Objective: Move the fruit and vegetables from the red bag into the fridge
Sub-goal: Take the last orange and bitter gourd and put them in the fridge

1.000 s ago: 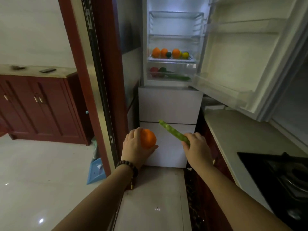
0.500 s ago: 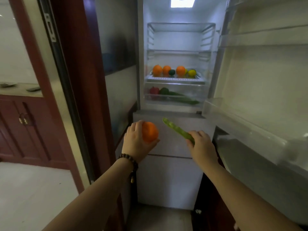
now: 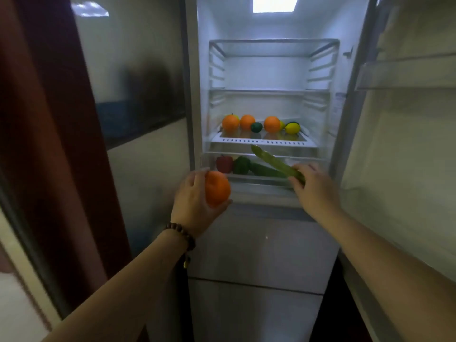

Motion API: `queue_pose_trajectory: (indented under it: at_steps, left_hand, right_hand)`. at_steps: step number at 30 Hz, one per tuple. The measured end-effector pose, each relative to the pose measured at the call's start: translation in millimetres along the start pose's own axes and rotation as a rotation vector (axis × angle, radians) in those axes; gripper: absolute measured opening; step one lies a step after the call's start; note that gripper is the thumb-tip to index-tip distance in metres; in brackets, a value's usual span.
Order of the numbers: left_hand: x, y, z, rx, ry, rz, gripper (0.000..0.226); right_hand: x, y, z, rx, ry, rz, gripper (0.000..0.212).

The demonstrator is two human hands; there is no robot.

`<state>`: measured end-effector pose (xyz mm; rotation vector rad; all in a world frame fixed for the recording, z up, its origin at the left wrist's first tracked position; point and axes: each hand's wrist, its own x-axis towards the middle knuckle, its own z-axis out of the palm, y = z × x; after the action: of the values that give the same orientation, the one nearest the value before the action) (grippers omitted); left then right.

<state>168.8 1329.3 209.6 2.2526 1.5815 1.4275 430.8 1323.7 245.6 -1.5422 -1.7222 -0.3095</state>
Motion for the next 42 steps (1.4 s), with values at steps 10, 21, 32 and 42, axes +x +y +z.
queue_pose_trajectory:
  at_steps: [10, 21, 32, 42]
  left_hand:
    - [161.2, -38.6, 45.4, -0.056, 0.125, 0.197, 0.083]
    - [246.5, -82.7, 103.8, -0.063, 0.056, 0.234, 0.085]
    - [244.3, -95.2, 117.9, -0.106, 0.038, 0.162, 0.086]
    - [251.0, -90.6, 115.1, -0.112, -0.014, 0.17, 0.085]
  right_hand:
    - [160.0, 20.1, 44.0, -0.029, -0.12, -0.009, 0.029]
    - [231.2, 38.3, 136.5, -0.229, -0.7, 0.048, 0.026]
    - [242.0, 57.5, 182.4, -0.179, -0.821, 0.091, 0.042]
    - [225.2, 41.5, 149.6, -0.15, -0.418, 0.1, 0.048]
